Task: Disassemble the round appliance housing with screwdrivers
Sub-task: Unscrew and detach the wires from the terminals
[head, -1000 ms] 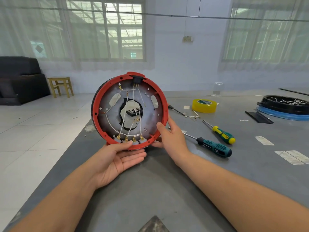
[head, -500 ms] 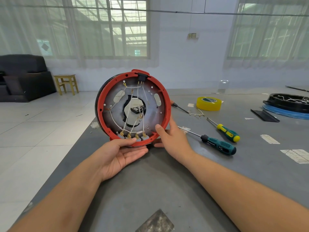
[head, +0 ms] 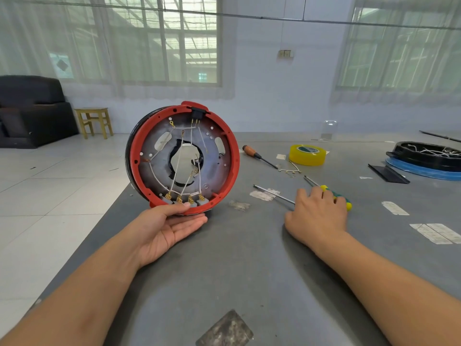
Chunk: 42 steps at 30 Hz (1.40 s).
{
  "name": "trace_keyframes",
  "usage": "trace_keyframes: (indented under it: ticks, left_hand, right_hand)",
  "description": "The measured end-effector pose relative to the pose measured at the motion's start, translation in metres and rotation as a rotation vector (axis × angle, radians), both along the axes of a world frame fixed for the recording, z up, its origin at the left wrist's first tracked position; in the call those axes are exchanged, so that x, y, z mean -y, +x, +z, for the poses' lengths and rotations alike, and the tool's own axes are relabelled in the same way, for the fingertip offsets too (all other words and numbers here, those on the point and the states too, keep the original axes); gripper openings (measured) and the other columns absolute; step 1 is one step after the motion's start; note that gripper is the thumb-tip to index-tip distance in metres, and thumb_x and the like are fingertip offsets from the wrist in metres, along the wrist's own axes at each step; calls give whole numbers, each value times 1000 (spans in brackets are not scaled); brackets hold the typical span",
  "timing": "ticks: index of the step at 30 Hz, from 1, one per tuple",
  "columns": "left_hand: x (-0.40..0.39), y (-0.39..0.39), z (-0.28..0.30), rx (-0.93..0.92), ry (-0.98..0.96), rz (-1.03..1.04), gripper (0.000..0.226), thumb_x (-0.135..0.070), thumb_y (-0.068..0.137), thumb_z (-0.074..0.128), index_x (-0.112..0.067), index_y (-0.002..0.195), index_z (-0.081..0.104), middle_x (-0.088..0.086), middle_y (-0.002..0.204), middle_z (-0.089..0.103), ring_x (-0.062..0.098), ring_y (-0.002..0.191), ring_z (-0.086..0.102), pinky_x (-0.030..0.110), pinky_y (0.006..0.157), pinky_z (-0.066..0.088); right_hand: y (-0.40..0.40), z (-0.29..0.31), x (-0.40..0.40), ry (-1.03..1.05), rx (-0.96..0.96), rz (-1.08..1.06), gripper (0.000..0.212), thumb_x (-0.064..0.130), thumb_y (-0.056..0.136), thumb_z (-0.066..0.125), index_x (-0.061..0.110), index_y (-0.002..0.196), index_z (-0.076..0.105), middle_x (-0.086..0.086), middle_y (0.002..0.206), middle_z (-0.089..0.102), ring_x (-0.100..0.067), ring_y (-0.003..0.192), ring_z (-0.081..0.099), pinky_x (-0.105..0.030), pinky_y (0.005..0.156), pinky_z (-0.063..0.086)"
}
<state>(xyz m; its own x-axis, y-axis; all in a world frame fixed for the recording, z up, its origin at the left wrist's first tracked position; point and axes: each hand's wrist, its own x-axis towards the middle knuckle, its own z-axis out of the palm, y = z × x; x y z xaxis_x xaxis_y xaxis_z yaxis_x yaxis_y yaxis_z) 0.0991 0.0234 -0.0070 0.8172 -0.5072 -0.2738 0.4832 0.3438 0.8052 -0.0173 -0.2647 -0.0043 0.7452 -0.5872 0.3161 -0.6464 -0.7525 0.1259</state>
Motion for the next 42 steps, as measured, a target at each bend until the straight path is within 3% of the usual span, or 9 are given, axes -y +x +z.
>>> trace_keyframes:
  ticks: [3, 7, 14, 18, 23, 27, 34, 37, 42]
  left_hand:
    - [-1, 2, -2, 5, 4, 7, 40, 1, 85, 70, 13, 122, 66, 40, 114, 71, 46, 100, 77, 44, 70, 67]
    - [-1, 4, -4, 7, 1, 8, 31, 0, 97, 64, 14, 124, 65, 40, 114, 71, 45, 102, 76, 45, 72, 67]
    - [-1, 5, -4, 14, -3, 9, 28, -1, 96, 65, 13, 119, 68, 40, 114, 71, 45, 102, 76, 45, 72, 67]
    - [0, 5, -4, 19, -5, 24, 25, -1, 97, 64, 13, 117, 68, 40, 114, 71, 45, 102, 76, 45, 72, 67]
    - [1, 5, -4, 23, -9, 42, 25, -3, 99, 64, 12, 118, 68, 39, 114, 71, 45, 102, 76, 47, 74, 67]
    - [2, 5, -4, 30, -25, 48, 29, -11, 101, 65, 11, 119, 68, 38, 114, 71, 45, 102, 76, 46, 71, 67]
    - [4, 4, -4, 55, -32, 29, 36, -21, 102, 64, 9, 122, 67, 37, 116, 71, 46, 103, 76, 45, 71, 67]
    - [5, 4, -3, 57, -35, 28, 36, -21, 103, 62, 10, 122, 66, 38, 116, 71, 46, 103, 76, 44, 72, 67]
    - [7, 3, -2, 64, -5, 114, 22, -5, 103, 61, 10, 119, 66, 35, 112, 73, 41, 97, 78, 41, 66, 67]
  right_hand:
    - [-1, 0, 2, 115, -27, 12, 31, 36, 95, 45, 19, 119, 52, -12, 126, 57, -33, 120, 54, -45, 91, 41]
    - [1, 0, -5, 90, 1, 186, 23, 20, 97, 46, 17, 119, 52, -10, 118, 60, -30, 109, 58, -36, 74, 37]
    - [4, 2, -31, 85, 137, 424, 24, 32, 109, 40, 28, 133, 41, -6, 117, 61, -36, 87, 60, -38, 61, 41]
    - [2, 8, -35, 361, 394, 554, 26, 37, 105, 52, 33, 130, 56, 1, 121, 65, -29, 106, 63, -44, 89, 53]
    - [3, 23, -31, 841, 806, 523, 9, 32, 86, 80, 33, 89, 71, 13, 90, 73, -12, 70, 74, -44, 77, 62]
    - [3, 36, -29, 1069, 993, 563, 24, 27, 78, 87, 32, 95, 71, 5, 92, 72, -26, 88, 75, -50, 84, 62]
    - [8, 55, -39, 853, 1057, 666, 26, 51, 93, 70, 36, 102, 51, 4, 97, 69, -20, 83, 71, -39, 73, 61]
    - [6, 57, -45, 850, 1087, 744, 30, 49, 98, 61, 27, 110, 44, -3, 95, 72, -18, 62, 71, -29, 55, 52]
    - [-1, 67, -46, 983, 1240, 835, 24, 37, 105, 54, 30, 124, 41, -13, 95, 70, -30, 53, 68, -31, 47, 52]
